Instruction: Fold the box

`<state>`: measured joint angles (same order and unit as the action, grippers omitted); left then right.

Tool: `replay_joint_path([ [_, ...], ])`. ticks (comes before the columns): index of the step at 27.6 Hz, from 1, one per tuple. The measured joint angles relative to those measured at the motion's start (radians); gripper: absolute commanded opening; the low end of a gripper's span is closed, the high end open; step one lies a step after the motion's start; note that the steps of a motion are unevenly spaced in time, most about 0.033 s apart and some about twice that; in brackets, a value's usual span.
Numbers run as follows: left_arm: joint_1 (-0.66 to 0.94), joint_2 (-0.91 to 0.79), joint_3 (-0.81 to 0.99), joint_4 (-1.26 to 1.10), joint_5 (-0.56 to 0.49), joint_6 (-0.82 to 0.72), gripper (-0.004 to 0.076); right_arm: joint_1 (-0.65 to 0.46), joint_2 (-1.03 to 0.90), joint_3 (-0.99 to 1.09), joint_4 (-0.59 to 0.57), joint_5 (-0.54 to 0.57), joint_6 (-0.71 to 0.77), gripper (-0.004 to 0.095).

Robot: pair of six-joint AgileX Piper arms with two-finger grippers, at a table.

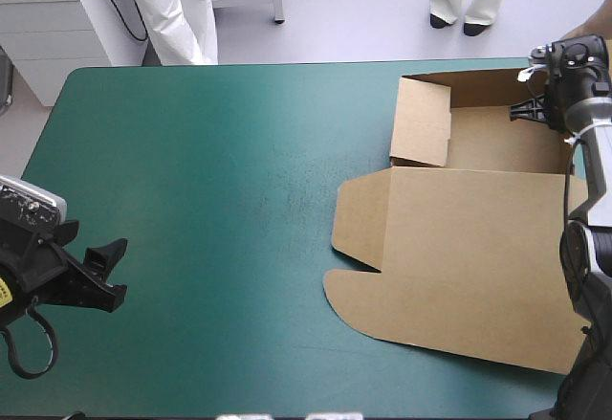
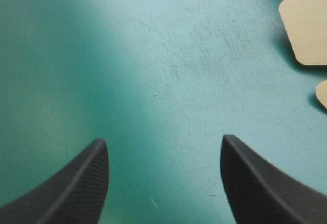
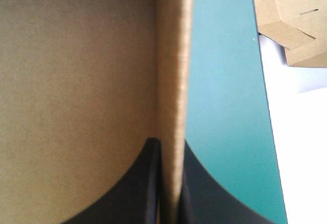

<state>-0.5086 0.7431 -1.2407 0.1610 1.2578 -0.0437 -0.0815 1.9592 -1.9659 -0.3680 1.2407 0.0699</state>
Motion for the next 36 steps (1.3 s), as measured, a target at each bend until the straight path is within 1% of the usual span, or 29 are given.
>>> replay_joint_path([
  [3, 0.0, 0.0, 0.0, 0.0, 0.0, 0.0, 0.0449, -0.091, 0.009, 0.0, 0.057, -0.006, -0.014, -0.0004],
  [6, 0.0, 0.0, 0.0, -0.001, 0.0, 0.0, 0.0449, -0.194, 0.036, 0.0, 0.154, -0.024, -0.05, -0.0004],
  [8, 0.0, 0.0, 0.0, -0.001, 0.0, 0.0, 0.0449, -0.228, 0.054, 0.0, 0.206, -0.026, -0.064, -0.0004],
  [11, 0.0, 0.0, 0.0, 0.0, 0.0, 0.0, 0.0449, -0.256, 0.086, 0.0, 0.255, -0.027, -0.083, -0.0004],
  [16, 0.0, 0.0, 0.0, 0.004, 0.0, 0.0, 0.0449, -0.261, 0.131, 0.0, 0.283, -0.037, -0.097, -0.0003],
  [18, 0.0, 0.0, 0.0, 0.004, 0.0, 0.0, 0.0449, -0.261, 0.139, 0.0, 0.291, -0.039, -0.097, 0.0015],
  [20, 0.0, 0.0, 0.0, 0.004, 0.0, 0.0, 0.0449, -0.261, 0.141, 0.0, 0.292, -0.041, -0.101, 0.0061],
  [23, 0.0, 0.0, 0.0, 0.004, 0.0, 0.0, 0.0449, -0.261, 0.141, 0.0, 0.293, -0.042, -0.103, 0.0207],
  [24, 0.0, 0.0, 0.0, 0.004, 0.0, 0.0, 0.0449, -0.261, 0.141, 0.0, 0.294, -0.042, -0.104, 0.0281],
  [28, 0.0, 0.0, 0.0, 0.004, 0.0, 0.0, 0.0449, -0.261, 0.144, -0.006, 0.314, -0.048, -0.104, 0.0443],
  [34, 0.0, 0.0, 0.0, 0.01, 0.0, 0.0, 0.0449, -0.261, 0.143, -0.058, 0.335, -0.043, -0.104, 0.0567],
  [36, 0.0, 0.0, 0.0, 0.01, 0.0, 0.0, 0.0449, -0.261, 0.136, -0.07, 0.34, -0.037, -0.104, 0.059],
])
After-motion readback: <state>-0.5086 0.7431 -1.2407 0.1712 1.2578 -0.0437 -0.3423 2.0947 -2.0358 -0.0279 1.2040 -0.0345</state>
